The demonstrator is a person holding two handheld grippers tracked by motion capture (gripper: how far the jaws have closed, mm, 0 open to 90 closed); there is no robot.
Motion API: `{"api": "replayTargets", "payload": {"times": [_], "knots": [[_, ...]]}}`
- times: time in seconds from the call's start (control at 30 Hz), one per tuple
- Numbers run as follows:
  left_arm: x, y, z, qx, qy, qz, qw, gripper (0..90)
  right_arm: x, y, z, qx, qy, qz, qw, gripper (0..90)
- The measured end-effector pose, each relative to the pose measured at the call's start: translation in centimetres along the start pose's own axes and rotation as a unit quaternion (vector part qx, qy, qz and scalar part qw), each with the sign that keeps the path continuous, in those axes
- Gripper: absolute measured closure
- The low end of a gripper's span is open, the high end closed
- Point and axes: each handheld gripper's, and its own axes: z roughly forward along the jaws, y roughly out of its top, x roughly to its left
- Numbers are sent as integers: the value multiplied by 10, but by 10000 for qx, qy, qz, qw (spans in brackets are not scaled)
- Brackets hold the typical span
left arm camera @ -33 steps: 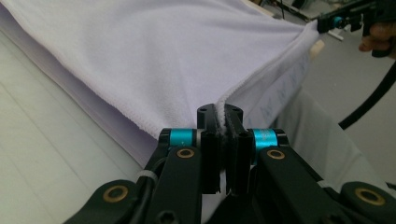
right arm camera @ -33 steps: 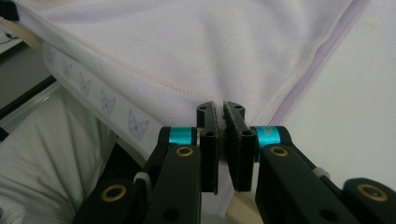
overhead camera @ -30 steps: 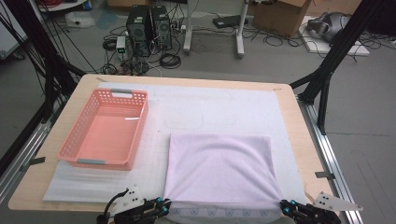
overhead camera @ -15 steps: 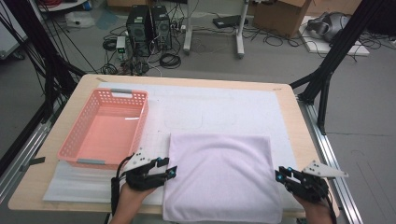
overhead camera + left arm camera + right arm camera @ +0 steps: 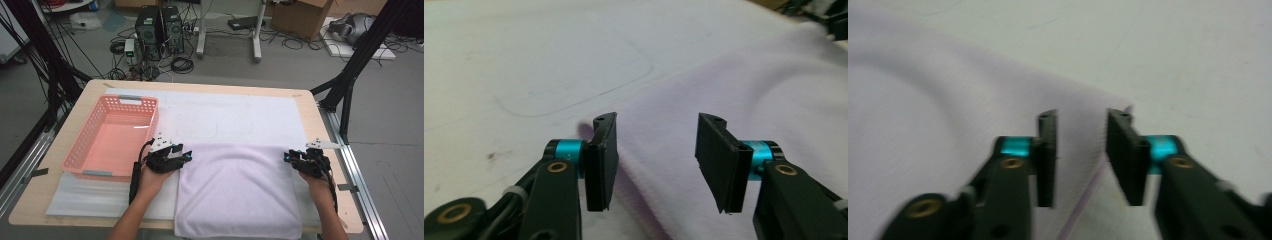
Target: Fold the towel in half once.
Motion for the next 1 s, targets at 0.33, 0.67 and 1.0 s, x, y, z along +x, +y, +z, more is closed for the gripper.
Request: {"api": "replayTargets", "payload": {"times": [0.33, 0.67, 1.0], "knots": [[8, 18, 33, 787, 422, -167, 9959, 462, -18, 6, 24, 425, -164, 195, 9988, 413], [4, 21, 33, 616, 347, -114, 9974, 837, -9, 9, 28, 614, 211, -385, 9971, 857], [15, 65, 26, -393, 613, 193, 9972, 839, -18, 42, 11, -379, -285, -430, 9979, 865]]}}
